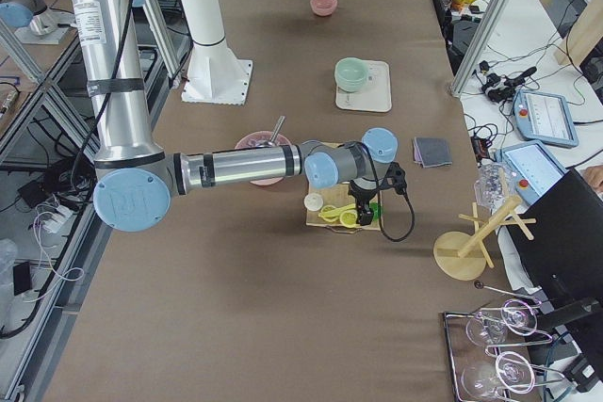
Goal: Stack pink bowl on green and place spoon
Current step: 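Move the left gripper to the pink bowl while the right gripper approaches the white spoon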
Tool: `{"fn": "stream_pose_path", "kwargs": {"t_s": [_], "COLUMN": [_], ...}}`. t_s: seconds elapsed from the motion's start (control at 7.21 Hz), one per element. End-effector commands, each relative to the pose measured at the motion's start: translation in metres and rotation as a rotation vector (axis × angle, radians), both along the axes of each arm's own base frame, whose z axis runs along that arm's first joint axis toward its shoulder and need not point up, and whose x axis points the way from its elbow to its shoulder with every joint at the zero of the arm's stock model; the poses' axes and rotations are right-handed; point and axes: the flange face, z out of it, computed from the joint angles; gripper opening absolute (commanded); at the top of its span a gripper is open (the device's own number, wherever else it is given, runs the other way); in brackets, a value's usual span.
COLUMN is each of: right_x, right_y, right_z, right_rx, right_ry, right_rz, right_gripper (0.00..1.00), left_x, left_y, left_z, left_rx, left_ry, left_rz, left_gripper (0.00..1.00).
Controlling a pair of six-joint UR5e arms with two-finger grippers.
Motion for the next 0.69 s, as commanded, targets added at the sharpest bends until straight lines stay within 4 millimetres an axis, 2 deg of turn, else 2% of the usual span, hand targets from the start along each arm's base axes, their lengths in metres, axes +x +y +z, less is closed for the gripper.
{"fn": "stream_pose_path", "kwargs": {"t_s": [0.0, 0.14, 0.28, 0.42, 0.55], "right_x": [-0.011, -0.020, -0.025, -0.025, -0.025], "right_y": [-0.002, -0.001, -0.002, -0.002, -0.002], "right_z": [0.002, 0.000, -0.004, -0.004, -0.005], "right_rx": [-0.006, -0.003, 0.003, 0.003, 0.004], "right_ry": [-0.002, -0.003, -0.007, -0.007, -0.009], "right_rz": [-0.018, -0.035, -0.041, -0.042, -0.041], "right_gripper": [1.00, 1.00, 1.00, 1.00, 1.00], "left_x": [0.016, 0.017, 0.017, 0.017, 0.017], "left_y": [-0.003, -0.004, -0.004, -0.004, -0.004], "left_z": [0.004, 0.008, 0.008, 0.009, 0.007], "left_rx": [0.000, -0.007, -0.009, -0.013, -0.012], "left_ry": [-0.005, -0.009, -0.009, -0.009, -0.005], "left_rz": [0.025, 0.025, 0.023, 0.024, 0.024], "left_gripper": [0.84, 0.80, 0.64, 0.19, 0.06]}}
